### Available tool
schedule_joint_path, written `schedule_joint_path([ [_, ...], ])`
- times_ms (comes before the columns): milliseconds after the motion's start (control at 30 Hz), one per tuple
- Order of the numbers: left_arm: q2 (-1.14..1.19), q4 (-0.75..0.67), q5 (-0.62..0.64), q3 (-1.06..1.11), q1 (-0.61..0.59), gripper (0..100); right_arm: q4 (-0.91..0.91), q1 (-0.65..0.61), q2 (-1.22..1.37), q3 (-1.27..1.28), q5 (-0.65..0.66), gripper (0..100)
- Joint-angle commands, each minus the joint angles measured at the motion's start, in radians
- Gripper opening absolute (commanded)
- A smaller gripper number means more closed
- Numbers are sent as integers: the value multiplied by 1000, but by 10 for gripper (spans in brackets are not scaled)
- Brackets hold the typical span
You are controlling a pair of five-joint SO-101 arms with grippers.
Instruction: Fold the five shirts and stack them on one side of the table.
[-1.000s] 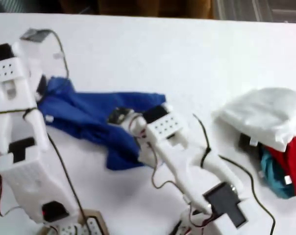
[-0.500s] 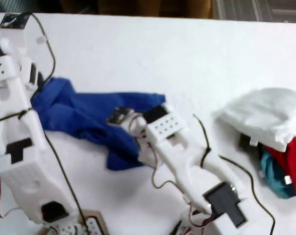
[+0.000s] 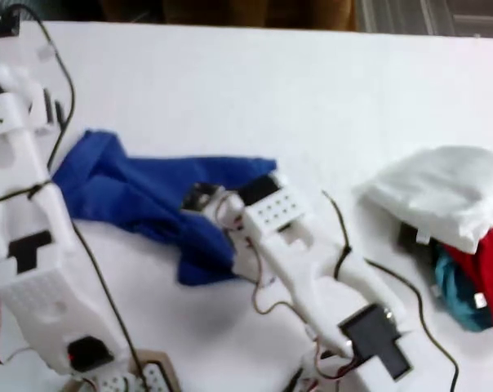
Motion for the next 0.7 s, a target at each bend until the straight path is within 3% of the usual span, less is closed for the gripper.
schedule_joint_path([
  [0, 12, -68, 18, -38, -12, 165, 38, 2, -53, -75, 3, 22],
  [133, 104, -110, 20, -38, -3, 166, 77, 2, -51, -152, 3, 48],
  [367, 262, -112, 121, -65, 14, 241, 142, 1, -51, -192, 8, 245],
  [667, 470, -98, 126, -371, 35, 241, 209, 2, -51, -267, 9, 257],
])
